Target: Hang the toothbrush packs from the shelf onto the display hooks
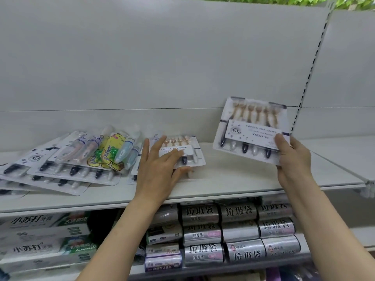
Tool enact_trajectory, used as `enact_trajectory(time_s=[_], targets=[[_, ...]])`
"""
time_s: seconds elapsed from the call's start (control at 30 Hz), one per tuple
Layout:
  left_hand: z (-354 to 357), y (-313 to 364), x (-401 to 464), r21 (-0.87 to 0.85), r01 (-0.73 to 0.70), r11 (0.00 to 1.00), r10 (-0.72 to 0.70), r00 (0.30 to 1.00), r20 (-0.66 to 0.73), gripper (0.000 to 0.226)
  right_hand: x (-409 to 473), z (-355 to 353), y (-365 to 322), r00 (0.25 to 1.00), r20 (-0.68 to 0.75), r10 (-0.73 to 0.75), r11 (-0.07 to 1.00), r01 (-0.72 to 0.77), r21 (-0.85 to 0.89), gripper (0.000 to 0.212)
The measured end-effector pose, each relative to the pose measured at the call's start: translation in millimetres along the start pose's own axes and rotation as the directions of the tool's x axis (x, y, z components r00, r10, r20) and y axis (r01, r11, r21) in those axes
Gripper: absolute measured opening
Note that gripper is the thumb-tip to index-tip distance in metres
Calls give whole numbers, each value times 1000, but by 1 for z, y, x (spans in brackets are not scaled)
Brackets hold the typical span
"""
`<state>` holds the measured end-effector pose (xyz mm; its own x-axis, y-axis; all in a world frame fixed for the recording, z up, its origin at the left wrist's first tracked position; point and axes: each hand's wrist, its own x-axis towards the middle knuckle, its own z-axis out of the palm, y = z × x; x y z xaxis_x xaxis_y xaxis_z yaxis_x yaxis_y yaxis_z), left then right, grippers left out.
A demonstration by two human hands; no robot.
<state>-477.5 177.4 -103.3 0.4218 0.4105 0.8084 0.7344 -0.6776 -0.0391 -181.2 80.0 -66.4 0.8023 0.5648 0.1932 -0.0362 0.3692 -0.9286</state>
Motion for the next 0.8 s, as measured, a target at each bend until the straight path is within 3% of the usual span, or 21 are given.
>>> enact_trajectory(time_s=[0.1, 0.13, 0.23, 0.37, 0.47, 0.53, 0.67, 0.8], targets=[[-2, 10, 5, -22, -59, 998, 58, 996, -71, 54, 4, -4, 1, 995, -69, -76, 993, 82, 87, 68], [-1, 17, 7, -45, -90, 995, 87, 994, -71, 54, 4, -4, 0, 993, -79, -90, 989, 99, 110, 69], [6, 42, 11, -155, -170, 973, 174, 985, 8, 56, 2, -1, -5, 993, -82, -85, 984, 96, 152, 44], [20, 57, 10, -279, -177, 944, 244, 942, 229, 70, -3, 6, -1, 997, -45, -58, 986, 65, 154, 38], [19, 52, 11, -335, 23, 942, 81, 952, 294, 87, -10, 13, 10, 999, -11, -44, 990, 45, 131, 49], [12, 53, 12, -209, 154, 966, -77, 939, 335, 93, -14, 15, 20, 999, 2, -44, 994, 44, 97, 51], [9, 57, 13, 20, 422, 907, -386, 808, 446, 99, -15, 14, 28, 998, 23, -58, 997, 57, 58, 44], [7, 60, 14, 148, 475, 868, -484, 739, 468, 107, -16, 11, 31, 994, 52, -100, 995, 101, -5, 38]])
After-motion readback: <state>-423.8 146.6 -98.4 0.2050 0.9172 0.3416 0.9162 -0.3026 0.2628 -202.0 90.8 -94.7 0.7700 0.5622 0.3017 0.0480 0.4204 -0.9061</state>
